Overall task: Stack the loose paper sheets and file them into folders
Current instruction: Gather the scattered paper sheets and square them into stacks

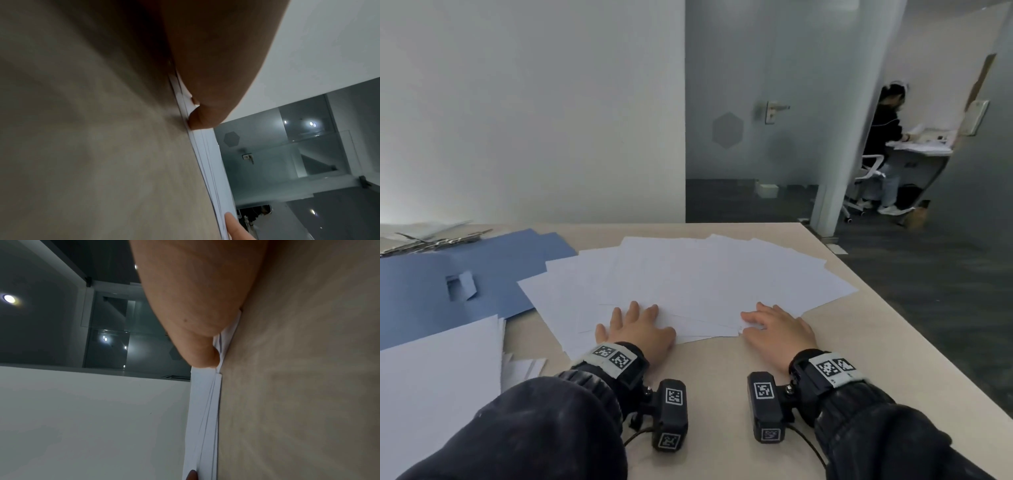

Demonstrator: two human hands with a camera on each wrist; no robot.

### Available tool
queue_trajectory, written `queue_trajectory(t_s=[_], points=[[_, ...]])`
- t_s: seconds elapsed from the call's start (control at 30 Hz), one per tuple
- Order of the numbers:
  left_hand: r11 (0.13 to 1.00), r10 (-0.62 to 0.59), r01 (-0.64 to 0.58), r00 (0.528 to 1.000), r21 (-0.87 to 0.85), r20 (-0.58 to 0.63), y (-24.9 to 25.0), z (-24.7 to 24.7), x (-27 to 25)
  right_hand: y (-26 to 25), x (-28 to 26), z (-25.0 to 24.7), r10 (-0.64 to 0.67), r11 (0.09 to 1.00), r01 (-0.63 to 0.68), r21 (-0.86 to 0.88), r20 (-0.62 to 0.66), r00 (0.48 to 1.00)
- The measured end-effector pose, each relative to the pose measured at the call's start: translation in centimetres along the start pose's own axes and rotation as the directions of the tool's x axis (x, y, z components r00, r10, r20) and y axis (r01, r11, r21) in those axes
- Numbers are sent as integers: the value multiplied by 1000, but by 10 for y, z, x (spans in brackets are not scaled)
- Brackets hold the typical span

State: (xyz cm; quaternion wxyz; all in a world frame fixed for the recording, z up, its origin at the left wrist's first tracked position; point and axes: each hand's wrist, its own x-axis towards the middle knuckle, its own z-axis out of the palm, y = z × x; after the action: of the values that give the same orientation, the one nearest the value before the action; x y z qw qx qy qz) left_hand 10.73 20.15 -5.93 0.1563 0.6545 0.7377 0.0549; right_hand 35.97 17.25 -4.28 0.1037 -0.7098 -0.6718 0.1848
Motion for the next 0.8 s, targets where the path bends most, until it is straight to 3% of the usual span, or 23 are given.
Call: queue_trajectory(t_s=[0.17, 0.27, 0.37, 0.43, 0.57, 0.8], points=[[999, 32, -32, 999, -2, 14, -2, 9, -56, 10, -59, 7, 30, 999, -29, 37, -27, 999], [998, 59, -59, 998, -16, 27, -6, 12, -82, 17, -89, 10, 88, 991, -74, 112, -127, 988], [996, 65, -64, 998, -55, 21, -8, 12, -102, 29, -111, 6, 247, 955, -176, 240, -309, 919], [995, 63, -64, 998, -78, -8, -8, 11, -114, 39, -120, 1, 344, 931, -268, 247, -346, 873], [996, 65, -67, 997, -64, -30, -8, 8, -127, 52, -121, -6, 410, 912, -394, 113, -218, 886], [994, 11, -15, 999, -105, -37, 10, -9, -112, 54, -117, -4, 350, 937, -351, 2, -82, 933]])
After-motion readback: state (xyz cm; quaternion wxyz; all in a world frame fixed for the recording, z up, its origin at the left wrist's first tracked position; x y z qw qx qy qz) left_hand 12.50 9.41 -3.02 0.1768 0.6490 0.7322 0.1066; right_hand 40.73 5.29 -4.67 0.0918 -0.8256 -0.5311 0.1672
